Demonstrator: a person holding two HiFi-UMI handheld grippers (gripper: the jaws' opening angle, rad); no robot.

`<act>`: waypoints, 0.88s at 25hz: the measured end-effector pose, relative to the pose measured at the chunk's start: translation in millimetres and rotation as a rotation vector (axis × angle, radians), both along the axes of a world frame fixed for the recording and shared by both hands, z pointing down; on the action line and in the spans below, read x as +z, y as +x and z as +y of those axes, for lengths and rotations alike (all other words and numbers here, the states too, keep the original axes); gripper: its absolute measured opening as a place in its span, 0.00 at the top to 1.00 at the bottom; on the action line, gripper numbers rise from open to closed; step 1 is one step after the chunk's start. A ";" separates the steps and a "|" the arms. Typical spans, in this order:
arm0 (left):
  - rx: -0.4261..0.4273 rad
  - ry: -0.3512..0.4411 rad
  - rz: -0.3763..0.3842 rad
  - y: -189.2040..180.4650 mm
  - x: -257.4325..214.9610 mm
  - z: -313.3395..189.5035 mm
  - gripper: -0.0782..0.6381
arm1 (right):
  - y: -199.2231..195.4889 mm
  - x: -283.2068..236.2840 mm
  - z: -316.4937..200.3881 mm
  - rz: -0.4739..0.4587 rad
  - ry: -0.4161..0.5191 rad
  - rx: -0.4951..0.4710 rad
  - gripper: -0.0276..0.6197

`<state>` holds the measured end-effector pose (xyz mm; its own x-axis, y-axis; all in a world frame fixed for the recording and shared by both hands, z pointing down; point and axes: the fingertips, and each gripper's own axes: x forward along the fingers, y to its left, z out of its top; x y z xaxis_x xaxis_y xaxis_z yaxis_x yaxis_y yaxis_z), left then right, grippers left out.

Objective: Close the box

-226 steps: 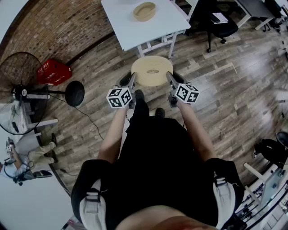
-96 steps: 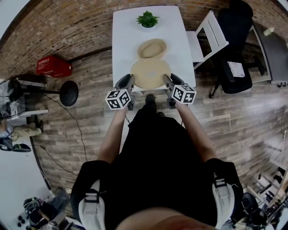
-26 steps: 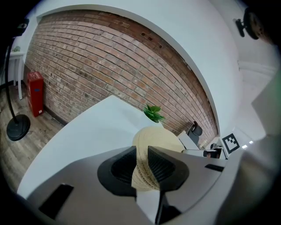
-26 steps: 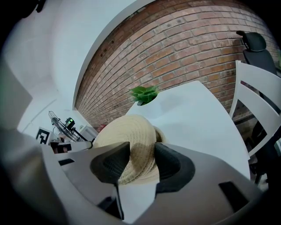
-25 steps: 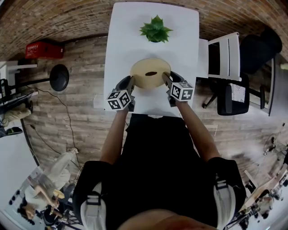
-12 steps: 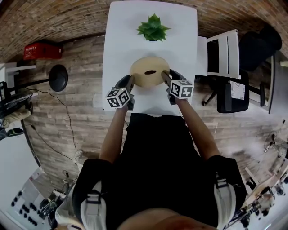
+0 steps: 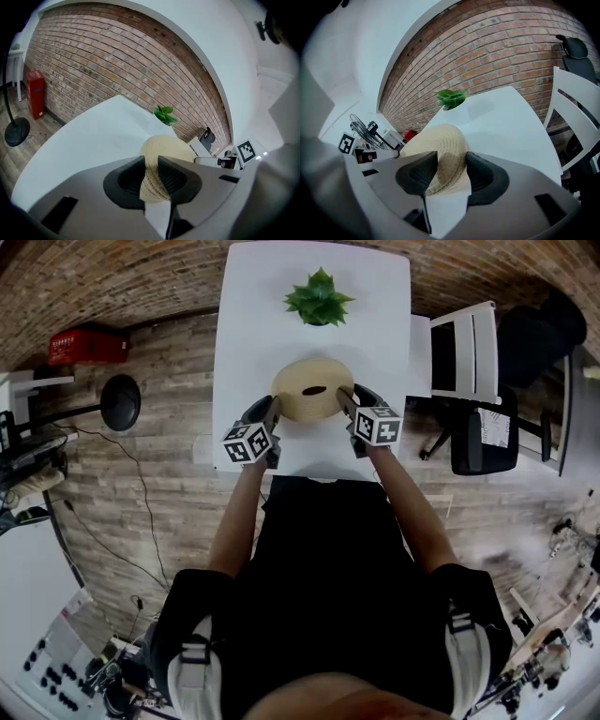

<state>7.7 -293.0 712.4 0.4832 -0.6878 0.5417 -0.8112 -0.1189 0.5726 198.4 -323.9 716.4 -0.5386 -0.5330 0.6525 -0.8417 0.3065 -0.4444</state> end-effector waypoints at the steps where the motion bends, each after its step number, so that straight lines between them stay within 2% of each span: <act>1: 0.004 0.002 -0.003 0.6 0.0 -0.1 0.76 | 0.5 0.5 -0.3 0.003 0.002 0.001 0.68; 11: 0.032 0.009 -0.025 1.2 -0.9 2.1 0.76 | 4.1 3.5 1.6 0.018 0.008 0.007 0.65; 15: 0.036 -0.002 -0.045 -1.6 1.3 2.5 0.71 | 6.8 3.5 1.8 0.016 -0.002 0.038 0.63; 22: 0.073 0.002 -0.061 -3.1 0.9 4.4 0.70 | 5.7 -5.3 2.6 0.032 0.023 0.056 0.63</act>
<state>4.6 -288.7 713.2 0.4984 -0.6529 0.5704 -0.8336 -0.1800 0.5222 204.1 -321.3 711.1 -0.4870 -0.5765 0.6561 -0.8713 0.2684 -0.4109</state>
